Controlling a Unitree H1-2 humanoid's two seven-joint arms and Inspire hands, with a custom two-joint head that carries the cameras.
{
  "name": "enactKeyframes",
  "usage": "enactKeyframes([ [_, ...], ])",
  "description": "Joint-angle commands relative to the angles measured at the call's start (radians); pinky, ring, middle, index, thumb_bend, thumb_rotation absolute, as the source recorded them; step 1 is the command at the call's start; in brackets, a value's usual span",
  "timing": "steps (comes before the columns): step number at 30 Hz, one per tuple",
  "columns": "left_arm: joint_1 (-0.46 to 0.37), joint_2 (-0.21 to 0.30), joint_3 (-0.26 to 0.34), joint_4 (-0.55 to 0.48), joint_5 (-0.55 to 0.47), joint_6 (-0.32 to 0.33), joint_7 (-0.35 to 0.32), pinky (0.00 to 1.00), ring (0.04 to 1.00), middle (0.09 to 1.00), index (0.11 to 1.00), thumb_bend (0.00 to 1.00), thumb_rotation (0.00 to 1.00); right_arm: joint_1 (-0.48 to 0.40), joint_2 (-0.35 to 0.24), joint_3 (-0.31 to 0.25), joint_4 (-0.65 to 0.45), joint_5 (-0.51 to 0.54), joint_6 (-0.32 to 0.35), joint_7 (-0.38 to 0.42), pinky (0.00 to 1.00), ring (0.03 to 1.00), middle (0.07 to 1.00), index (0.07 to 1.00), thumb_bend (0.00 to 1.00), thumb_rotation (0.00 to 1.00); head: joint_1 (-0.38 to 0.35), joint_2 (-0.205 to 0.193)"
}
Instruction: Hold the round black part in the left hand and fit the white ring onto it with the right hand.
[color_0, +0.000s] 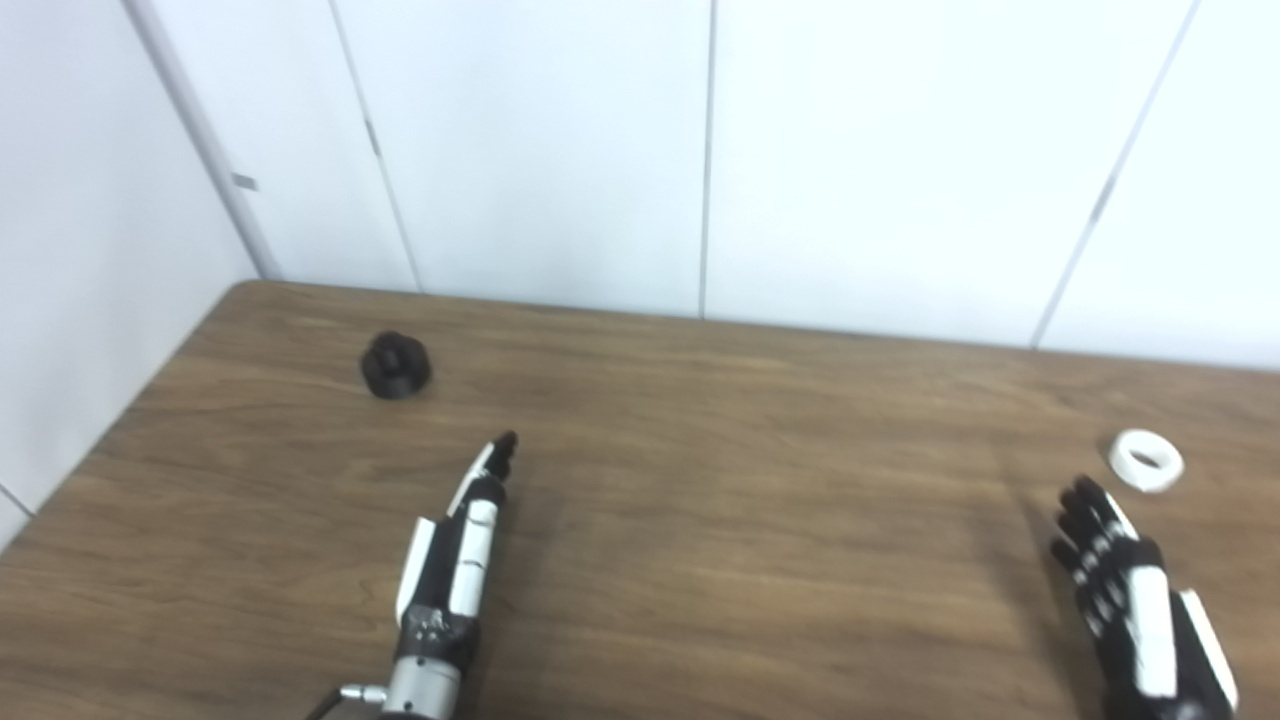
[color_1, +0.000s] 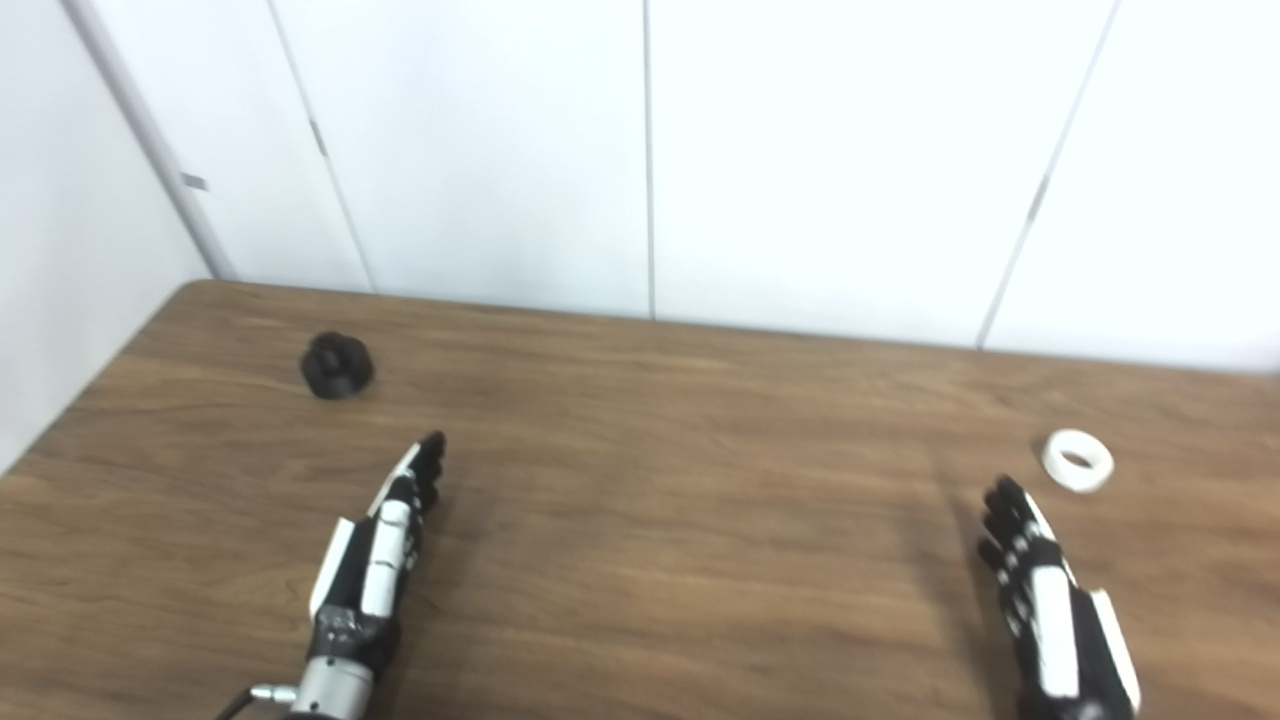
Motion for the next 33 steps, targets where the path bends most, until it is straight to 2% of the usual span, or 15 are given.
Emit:
enactKeyframes([
  [1,0.002,-0.007,-0.014,0.05,0.014,-0.038,0.004,1.0,1.0,0.985,0.959,0.49,1.0,0.001,-0.013,0.001,0.023,0.006,-0.007,0.012,1.0,0.962,0.946,0.936,0.54,1.0,0.005,-0.006],
  [6,-0.002,-0.014,-0.017,0.083,0.025,-0.065,0.013,1.0,0.991,0.976,0.949,0.51,1.0,-0.004,-0.022,-0.001,0.05,0.019,-0.025,0.024,1.0,0.982,0.957,0.947,0.54,1.0,0.014,-0.03],
  [14,-0.002,-0.011,-0.018,0.096,0.034,-0.066,0.014,1.0,0.995,0.976,0.951,0.56,1.0,-0.009,-0.028,0.0,0.078,0.027,-0.044,0.035,1.0,0.994,0.966,0.954,0.53,1.0,0.008,-0.035],
  [23,0.002,-0.007,-0.011,0.066,0.052,-0.018,0.02,1.0,1.0,0.979,0.955,0.65,0.87,-0.007,-0.025,0.008,0.089,-0.001,-0.048,0.022,1.0,0.976,0.951,0.933,0.54,1.0,-0.022,-0.036],
  [26,0.009,-0.003,-0.005,0.024,0.062,0.0,0.027,1.0,1.0,0.982,0.959,0.63,0.75,-0.005,-0.023,0.008,0.085,-0.006,-0.044,0.018,1.0,0.981,0.947,0.931,0.54,1.0,-0.027,-0.034],
  [28,0.007,-0.002,0.002,-0.013,0.094,0.019,0.049,0.99,0.985,0.975,0.958,0.62,0.63,-0.005,-0.024,0.008,0.085,-0.009,-0.045,0.019,1.0,0.977,0.944,0.932,0.54,1.0,-0.028,-0.033],
  [33,-0.024,0.015,0.022,-0.114,0.171,0.117,0.071,0.97,0.956,0.949,0.951,0.71,0.39,-0.003,-0.021,0.007,0.088,-0.013,-0.054,0.015,1.0,0.971,0.946,0.93,0.58,1.0,-0.03,-0.028],
])
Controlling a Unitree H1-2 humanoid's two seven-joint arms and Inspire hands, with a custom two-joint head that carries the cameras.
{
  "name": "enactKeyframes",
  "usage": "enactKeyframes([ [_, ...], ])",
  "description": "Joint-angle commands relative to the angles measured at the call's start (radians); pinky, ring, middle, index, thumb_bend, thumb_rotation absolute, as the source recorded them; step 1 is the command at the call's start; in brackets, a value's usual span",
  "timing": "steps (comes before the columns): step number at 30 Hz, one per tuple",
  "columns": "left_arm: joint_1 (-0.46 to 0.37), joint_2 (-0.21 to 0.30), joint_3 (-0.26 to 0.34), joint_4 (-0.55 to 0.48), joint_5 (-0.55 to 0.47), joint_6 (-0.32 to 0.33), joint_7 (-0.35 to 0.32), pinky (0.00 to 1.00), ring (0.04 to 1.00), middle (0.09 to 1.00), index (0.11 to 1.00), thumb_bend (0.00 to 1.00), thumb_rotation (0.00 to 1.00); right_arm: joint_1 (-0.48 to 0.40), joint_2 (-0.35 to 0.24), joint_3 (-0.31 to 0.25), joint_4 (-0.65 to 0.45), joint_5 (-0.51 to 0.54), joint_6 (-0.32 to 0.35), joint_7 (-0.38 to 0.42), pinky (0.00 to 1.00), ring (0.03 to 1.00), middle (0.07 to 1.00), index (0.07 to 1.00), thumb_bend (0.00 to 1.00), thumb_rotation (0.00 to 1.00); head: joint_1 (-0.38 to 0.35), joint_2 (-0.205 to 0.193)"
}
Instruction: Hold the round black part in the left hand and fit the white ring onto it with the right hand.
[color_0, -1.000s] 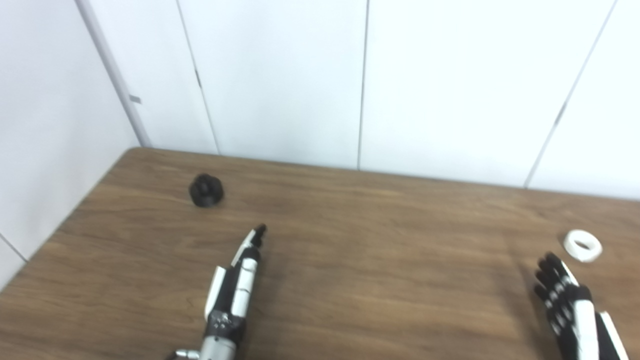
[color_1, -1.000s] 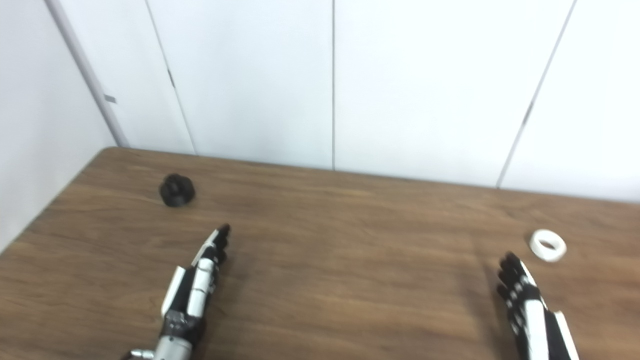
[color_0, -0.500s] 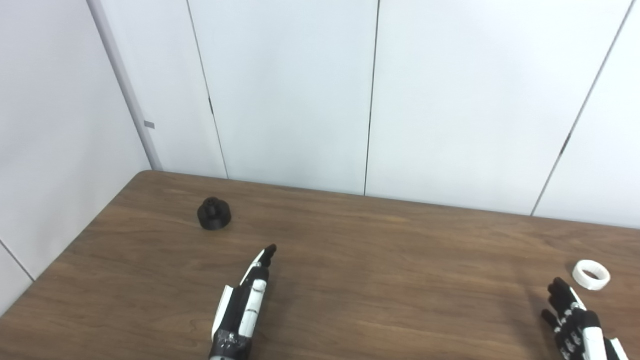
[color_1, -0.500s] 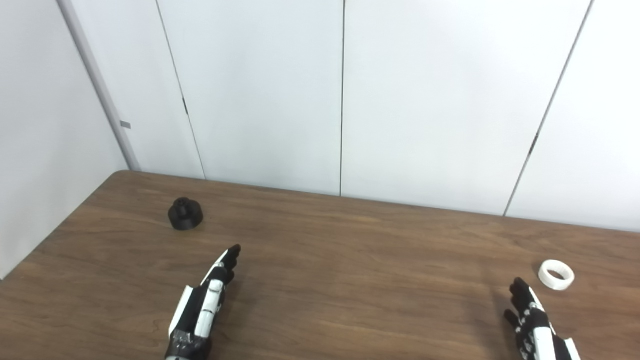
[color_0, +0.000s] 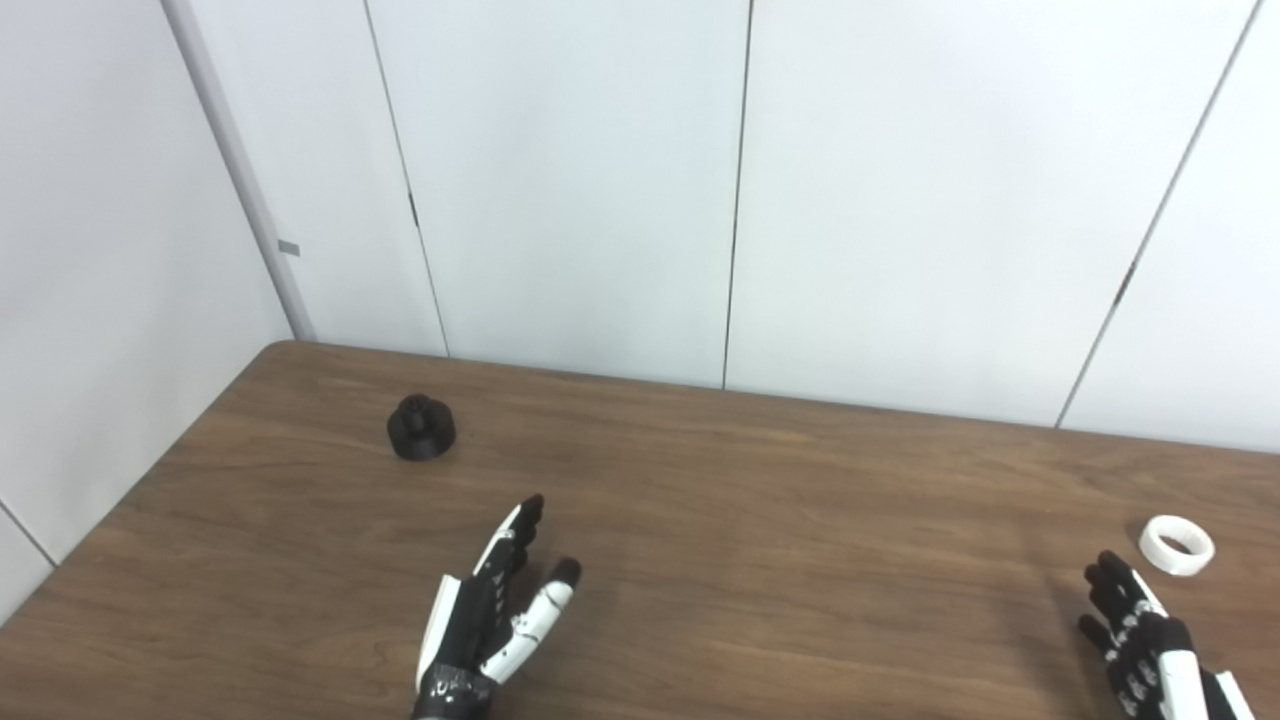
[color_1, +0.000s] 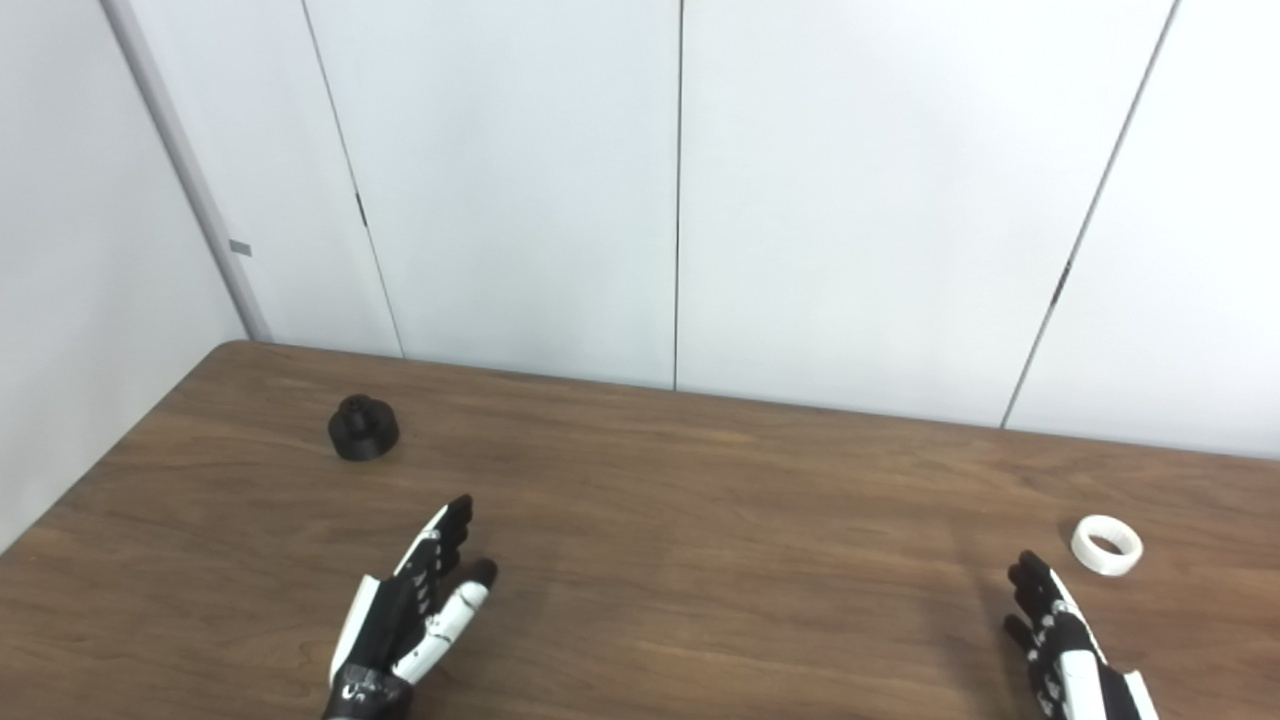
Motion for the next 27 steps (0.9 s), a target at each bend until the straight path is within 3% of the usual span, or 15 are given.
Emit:
enactKeyframes([
  [1,-0.03,0.018,0.016,-0.066,0.04,0.043,0.021,0.97,0.953,0.942,0.945,0.75,0.35,0.022,0.009,0.0,0.043,-0.003,-0.024,-0.008,1.0,0.969,0.946,0.931,0.57,1.0,-0.001,0.001],
  [5,-0.073,0.053,0.023,-0.138,0.126,0.151,0.017,0.99,0.951,0.925,0.927,0.84,0.29,0.023,0.013,-0.004,0.042,-0.004,-0.026,-0.011,1.0,0.962,0.937,0.925,0.57,1.0,-0.001,0.003],
  [7,-0.101,0.098,0.018,-0.168,0.198,0.233,-0.004,1.0,0.979,0.95,0.933,0.88,0.34,0.023,0.013,-0.004,0.043,-0.016,-0.028,-0.018,1.0,0.955,0.929,0.918,0.59,1.0,-0.002,0.004],
  [10,-0.139,0.159,0.016,-0.18,0.271,0.3,-0.024,0.97,0.973,0.958,0.932,0.88,0.37,0.02,0.015,-0.007,0.047,-0.016,-0.029,-0.019,1.0,0.946,0.923,0.912,0.58,1.0,-0.006,0.006],
  [15,-0.187,0.23,0.023,-0.143,0.328,0.313,-0.018,0.93,0.957,0.942,0.898,0.91,0.36,0.017,0.01,-0.015,0.05,-0.013,-0.019,-0.018,1.0,0.943,0.917,0.907,0.58,1.0,-0.001,0.009],
  [20,-0.217,0.245,0.043,-0.115,0.355,0.355,-0.006,0.93,0.975,0.945,0.887,0.93,0.35,0.019,0.006,-0.018,0.051,0.001,-0.024,-0.008,1.0,0.951,0.925,0.915,0.57,1.0,0.001,0.013],
  [27,-0.263,0.286,0.055,-0.028,0.424,0.363,0.034,0.95,0.987,0.948,0.885,0.92,0.38,0.022,0.003,-0.019,0.051,0.013,-0.025,0.0,1.0,0.937,0.921,0.912,0.58,1.0,0.006,0.02],
])
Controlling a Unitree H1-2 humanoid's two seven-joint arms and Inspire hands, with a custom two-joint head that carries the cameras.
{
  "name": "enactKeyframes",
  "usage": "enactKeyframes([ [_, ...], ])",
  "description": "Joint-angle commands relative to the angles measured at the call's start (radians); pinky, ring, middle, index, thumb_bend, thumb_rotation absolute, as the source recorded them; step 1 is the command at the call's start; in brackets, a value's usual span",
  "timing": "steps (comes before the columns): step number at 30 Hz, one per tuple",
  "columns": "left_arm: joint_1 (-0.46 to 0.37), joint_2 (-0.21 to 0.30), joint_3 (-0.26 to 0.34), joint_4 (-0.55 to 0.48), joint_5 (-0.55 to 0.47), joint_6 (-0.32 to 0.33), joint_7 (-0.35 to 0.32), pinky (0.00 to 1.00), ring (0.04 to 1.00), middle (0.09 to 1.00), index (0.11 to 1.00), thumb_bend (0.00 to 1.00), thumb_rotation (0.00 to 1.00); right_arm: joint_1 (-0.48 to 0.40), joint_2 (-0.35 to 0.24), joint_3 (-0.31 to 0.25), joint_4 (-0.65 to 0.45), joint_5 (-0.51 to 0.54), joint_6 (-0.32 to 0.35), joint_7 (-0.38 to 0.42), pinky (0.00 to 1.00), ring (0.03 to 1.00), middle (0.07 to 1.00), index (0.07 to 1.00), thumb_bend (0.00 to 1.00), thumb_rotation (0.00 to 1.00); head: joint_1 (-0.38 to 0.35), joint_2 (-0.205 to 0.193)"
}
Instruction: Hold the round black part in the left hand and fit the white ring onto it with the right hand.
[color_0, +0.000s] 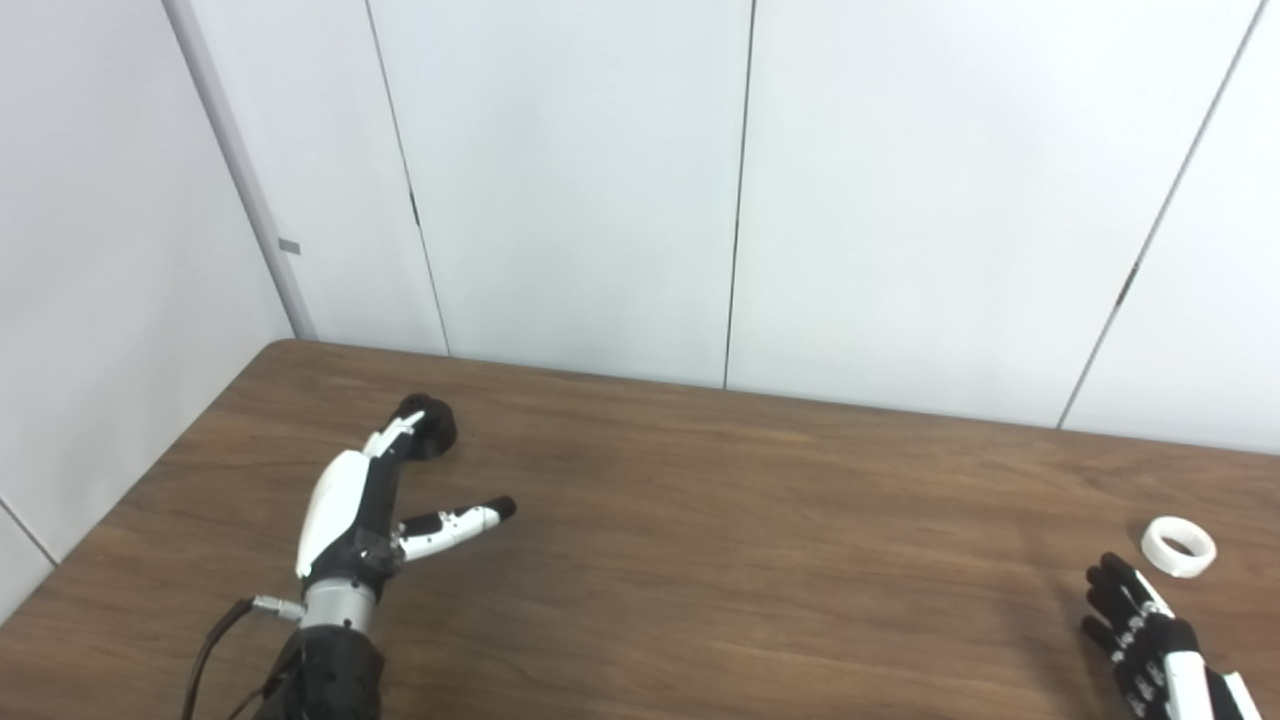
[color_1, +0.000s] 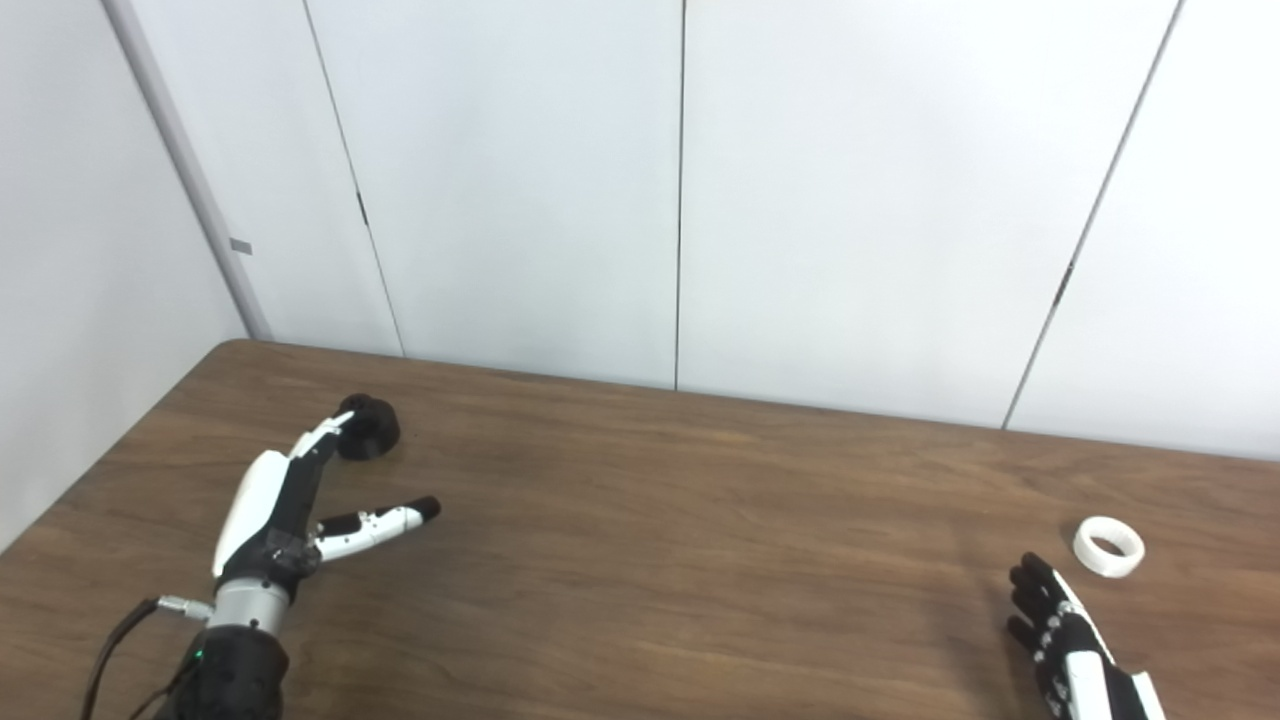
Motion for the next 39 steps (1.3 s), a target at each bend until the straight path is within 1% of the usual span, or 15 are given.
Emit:
enactKeyframes([
  [1,-0.054,0.038,0.009,0.012,0.04,-0.017,0.045,0.95,0.986,0.947,0.883,0.93,0.38,0.026,-0.001,-0.007,0.045,0.019,-0.019,0.006,1.0,0.937,0.921,0.912,0.58,1.0,-0.001,0.005],
  [3,-0.076,0.048,0.009,0.043,0.053,-0.012,0.057,0.98,0.985,0.943,0.876,0.93,0.39,0.028,-0.003,-0.007,0.046,0.021,-0.015,0.005,1.0,0.94,0.924,0.916,0.59,1.0,-0.001,0.006],
  [6,-0.102,0.056,0.016,0.075,0.042,-0.005,0.062,1.0,0.997,0.953,0.88,0.91,0.39,0.03,-0.005,-0.005,0.044,0.021,-0.012,0.006,1.0,0.941,0.926,0.919,0.6,1.0,0.003,0.008],
  [9,-0.12,0.059,0.021,0.098,0.038,-0.007,0.067,1.0,1.0,0.957,0.88,0.89,0.39,0.031,-0.009,-0.004,0.047,0.027,-0.017,0.011,1.0,0.944,0.928,0.92,0.6,1.0,0.006,0.01],
  [11,-0.134,0.059,0.025,0.117,0.038,-0.005,0.075,1.0,1.0,0.955,0.875,0.9,0.38,0.031,-0.01,-0.003,0.048,0.025,-0.02,0.011,1.0,0.949,0.931,0.922,0.6,1.0,0.007,0.011],
  [15,-0.162,0.066,0.024,0.155,0.049,0.016,0.091,1.0,1.0,0.959,0.874,0.91,0.36,0.032,-0.011,-0.003,0.049,0.022,-0.025,0.009,1.0,0.944,0.927,0.916,0.59,1.0,0.01,0.011],
  [21,-0.195,0.083,0.03,0.231,0.04,-0.001,0.123,1.0,1.0,0.968,0.874,0.9,0.34,0.03,-0.011,-0.004,0.056,0.036,-0.03,0.014,1.0,0.942,0.929,0.918,0.59,1.0,0.011,0.011],
  [24,-0.215,0.096,0.021,0.278,0.047,-0.004,0.143,1.0,1.0,0.964,0.866,0.92,0.34,0.031,-0.012,-0.002,0.054,0.031,-0.024,0.011,1.0,0.948,0.93,0.918,0.58,1.0,0.012,0.012],
  [27,-0.238,0.111,0.008,0.323,0.057,0.004,0.153,1.0,1.0,0.965,0.868,0.92,0.34,0.034,-0.013,0.0,0.047,0.026,-0.018,0.009,1.0,0.952,0.931,0.92,0.59,1.0,0.013,0.013],
  [30,-0.261,0.128,-0.008,0.374,0.063,-0.004,0.168,1.0,1.0,0.965,0.868,0.92,0.35,0.034,-0.013,0.0,0.045,0.022,-0.015,0.005,1.0,0.949,0.932,0.919,0.6,1.0,0.013,0.013],
  [34,-0.296,0.15,-0.039,0.44,0.076,0.004,0.172,1.0,1.0,0.968,0.871,0.91,0.36,0.034,-0.013,-0.001,0.04,0.026,-0.007,0.007,1.0,0.953,0.933,0.917,0.59,1.0,0.013,0.013],
  [39,-0.335,0.167,-0.062,0.504,0.066,0.015,0.161,1.0,1.0,0.974,0.874,0.92,0.38,0.031,-0.012,0.0,0.046,0.024,-0.014,0.006,1.0,0.953,0.934,0.921,0.62,1.0,0.011,0.015],
])
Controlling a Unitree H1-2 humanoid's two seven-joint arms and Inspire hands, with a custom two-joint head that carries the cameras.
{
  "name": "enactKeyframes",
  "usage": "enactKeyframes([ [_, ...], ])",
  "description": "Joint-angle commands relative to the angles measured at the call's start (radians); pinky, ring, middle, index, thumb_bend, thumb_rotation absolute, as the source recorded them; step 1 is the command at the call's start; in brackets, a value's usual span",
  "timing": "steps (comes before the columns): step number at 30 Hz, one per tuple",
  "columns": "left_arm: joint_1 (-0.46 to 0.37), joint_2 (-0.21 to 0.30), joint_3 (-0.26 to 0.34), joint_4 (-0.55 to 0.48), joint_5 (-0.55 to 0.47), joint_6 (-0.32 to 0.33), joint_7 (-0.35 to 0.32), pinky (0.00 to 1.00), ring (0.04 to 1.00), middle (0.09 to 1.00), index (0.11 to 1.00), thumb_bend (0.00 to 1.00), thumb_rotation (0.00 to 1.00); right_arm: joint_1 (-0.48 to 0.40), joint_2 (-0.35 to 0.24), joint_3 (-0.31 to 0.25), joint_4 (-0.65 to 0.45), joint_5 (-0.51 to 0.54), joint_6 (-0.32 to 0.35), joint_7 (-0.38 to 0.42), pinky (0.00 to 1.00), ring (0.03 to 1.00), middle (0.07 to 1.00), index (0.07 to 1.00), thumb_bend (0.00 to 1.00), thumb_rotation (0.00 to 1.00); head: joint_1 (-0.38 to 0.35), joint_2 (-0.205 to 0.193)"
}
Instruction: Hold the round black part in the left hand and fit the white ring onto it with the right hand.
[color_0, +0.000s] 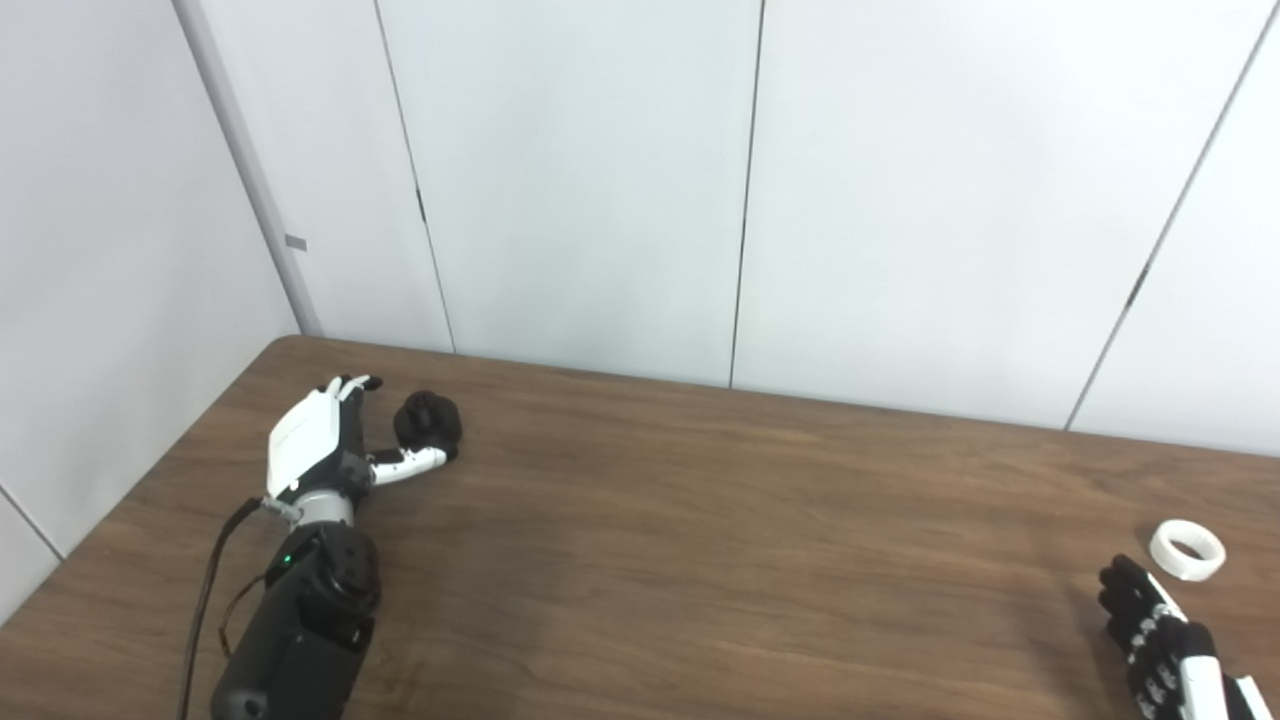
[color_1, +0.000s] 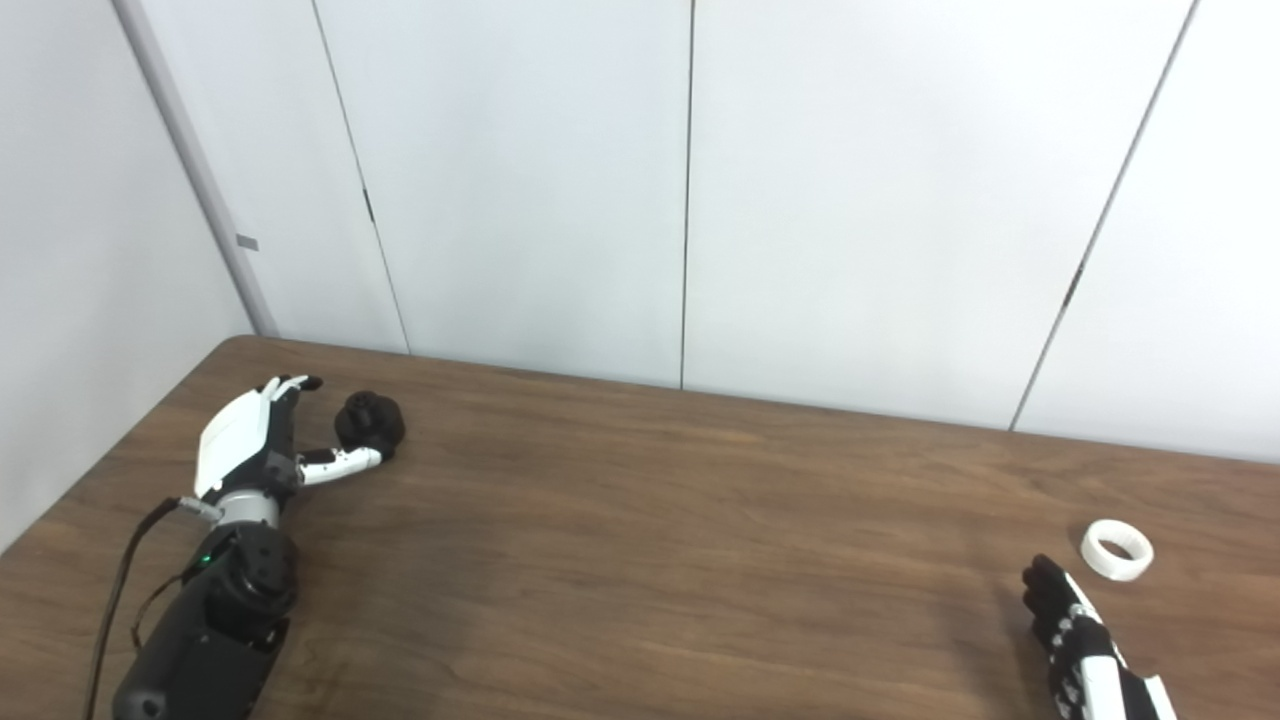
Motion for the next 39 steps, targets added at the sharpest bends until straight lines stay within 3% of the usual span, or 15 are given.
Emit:
enactKeyframes([
  [1,-0.064,0.039,-0.003,0.001,0.013,0.005,0.015,1.0,1.0,0.976,0.875,0.93,0.38,0.027,0.004,0.001,0.043,0.002,-0.014,0.002,1.0,0.954,0.932,0.92,0.62,1.0,0.0,0.002],
  [12,-0.138,0.06,-0.054,0.12,-0.004,0.016,-0.013,1.0,1.0,0.974,0.865,0.95,0.41,0.031,0.005,0.002,0.03,-0.002,-0.01,0.0,1.0,0.945,0.926,0.915,0.6,1.0,-0.006,0.007],
  [29,-0.226,0.076,-0.105,0.304,-0.028,-0.003,0.006,1.0,1.0,0.962,0.827,0.96,0.42,0.034,0.007,-0.001,0.024,-0.001,-0.005,-0.005,1.0,0.936,0.917,0.909,0.59,1.0,-0.012,0.009],
  [39,-0.222,0.073,-0.107,0.299,-0.049,0.008,0.018,1.0,0.989,0.942,0.801,0.93,0.39,0.038,0.002,-0.002,0.021,0.003,-0.003,0.0,1.0,0.937,0.921,0.911,0.59,1.0,-0.008,0.014],
])
